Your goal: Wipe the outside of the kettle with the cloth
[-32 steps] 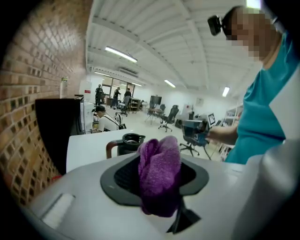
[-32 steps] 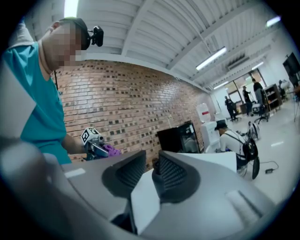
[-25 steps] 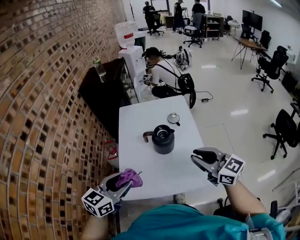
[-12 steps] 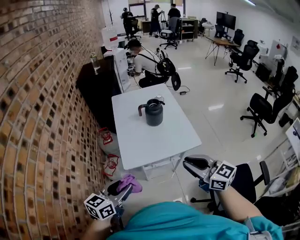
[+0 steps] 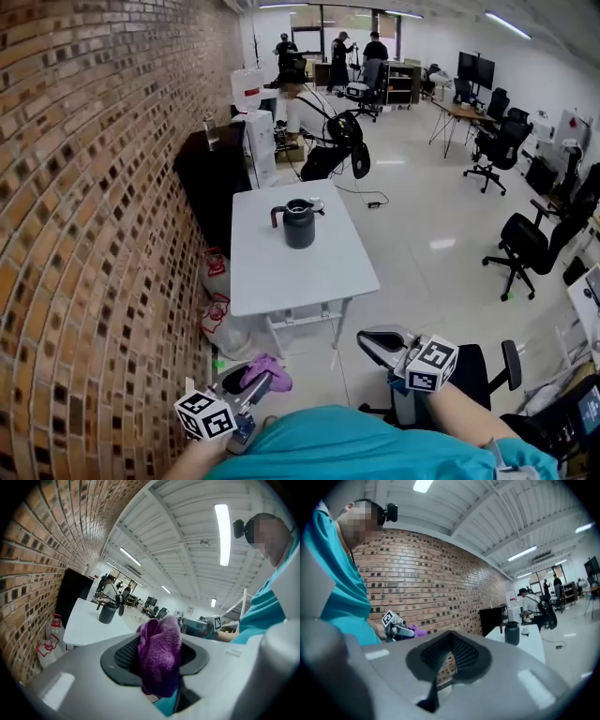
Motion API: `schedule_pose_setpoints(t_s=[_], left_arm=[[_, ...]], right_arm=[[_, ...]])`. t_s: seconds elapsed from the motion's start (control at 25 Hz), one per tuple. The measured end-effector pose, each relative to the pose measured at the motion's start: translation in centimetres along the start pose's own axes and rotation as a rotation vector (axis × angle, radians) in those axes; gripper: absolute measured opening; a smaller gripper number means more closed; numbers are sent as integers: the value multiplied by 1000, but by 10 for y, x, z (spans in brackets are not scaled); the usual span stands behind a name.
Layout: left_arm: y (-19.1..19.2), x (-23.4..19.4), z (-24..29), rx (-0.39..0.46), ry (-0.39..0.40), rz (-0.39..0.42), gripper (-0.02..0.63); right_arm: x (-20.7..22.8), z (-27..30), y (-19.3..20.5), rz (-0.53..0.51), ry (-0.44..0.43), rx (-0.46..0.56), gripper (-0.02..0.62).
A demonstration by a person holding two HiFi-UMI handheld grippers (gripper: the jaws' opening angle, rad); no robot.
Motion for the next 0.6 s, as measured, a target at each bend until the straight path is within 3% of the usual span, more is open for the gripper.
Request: schedule_pose_setpoints(t_s=[0.16, 0.4, 0.6], left_arm=[[-1, 23, -2, 16, -13, 55, 181], [-42, -1, -34, -22, 15, 101, 182], [-8, -9, -14, 9, 13, 106, 183]], right_arm=[[-9, -21, 12, -10, -3, -18, 2], [-35, 8, -4, 13, 28, 0, 3], [-20, -2, 29, 7, 28, -1, 2]])
Point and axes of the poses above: the fingertips, and each gripper's own axes: z forward along the fingers, x to its right, y out of its underside, the point moved 9 cm from there along -z, backward along the fingers, and after that the axes turned 9 degrees about y, right-handed, at the moved point
